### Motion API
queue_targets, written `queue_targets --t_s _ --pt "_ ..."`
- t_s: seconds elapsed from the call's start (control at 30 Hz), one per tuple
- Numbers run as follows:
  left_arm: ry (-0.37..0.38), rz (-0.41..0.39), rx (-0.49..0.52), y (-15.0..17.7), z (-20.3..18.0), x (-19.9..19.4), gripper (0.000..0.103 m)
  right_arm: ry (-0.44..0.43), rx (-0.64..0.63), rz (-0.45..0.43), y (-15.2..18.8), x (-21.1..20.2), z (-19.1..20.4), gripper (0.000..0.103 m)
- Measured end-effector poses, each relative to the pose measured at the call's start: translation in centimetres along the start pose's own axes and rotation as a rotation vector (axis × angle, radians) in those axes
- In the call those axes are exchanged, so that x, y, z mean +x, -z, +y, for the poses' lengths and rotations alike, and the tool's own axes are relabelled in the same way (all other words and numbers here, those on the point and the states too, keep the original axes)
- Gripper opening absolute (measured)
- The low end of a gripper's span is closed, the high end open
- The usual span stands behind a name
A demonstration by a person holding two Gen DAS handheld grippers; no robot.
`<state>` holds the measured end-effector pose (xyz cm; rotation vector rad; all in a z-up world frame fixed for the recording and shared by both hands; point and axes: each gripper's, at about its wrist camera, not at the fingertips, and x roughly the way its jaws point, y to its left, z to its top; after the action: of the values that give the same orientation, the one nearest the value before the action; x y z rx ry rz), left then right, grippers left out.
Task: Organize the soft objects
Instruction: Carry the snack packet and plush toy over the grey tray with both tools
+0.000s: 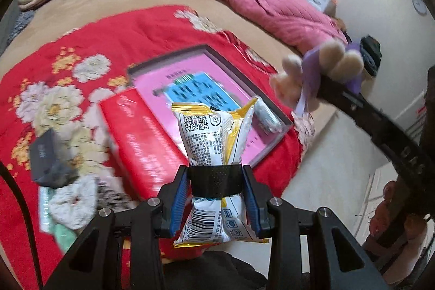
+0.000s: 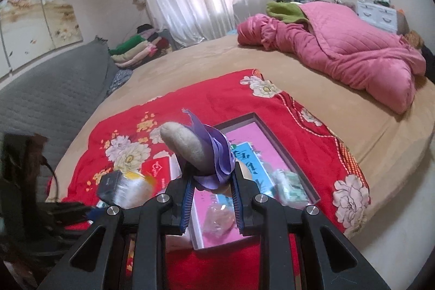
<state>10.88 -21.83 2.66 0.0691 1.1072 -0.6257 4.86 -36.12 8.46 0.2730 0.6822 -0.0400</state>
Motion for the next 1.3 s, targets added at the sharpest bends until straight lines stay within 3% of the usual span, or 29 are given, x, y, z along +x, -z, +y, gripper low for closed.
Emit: queue_targets --t_s 0.27,0.7,1.03,1.3 --pt "0.025 0.095 0.053 -0.5 -2.9 5.2 0.039 0.015 0.046 0.040 1.0 1.4 -2.5 0.026" --pt "0.055 0.199 0.056 -2.3 -4.2 12.0 0.039 0.025 0.110 0.083 1.5 4.1 -6.2 0.026" --pt "0.019 0.208 0.046 -3.8 -3.1 14.5 0.039 0.028 0.148 0.156 2.2 7.1 -7.7 0.026" --pt "-0.002 0.209 0.017 -4.6 -1.5 15.8 0.039 0.031 0.173 0.278 3.3 10.3 -8.5 0.026"
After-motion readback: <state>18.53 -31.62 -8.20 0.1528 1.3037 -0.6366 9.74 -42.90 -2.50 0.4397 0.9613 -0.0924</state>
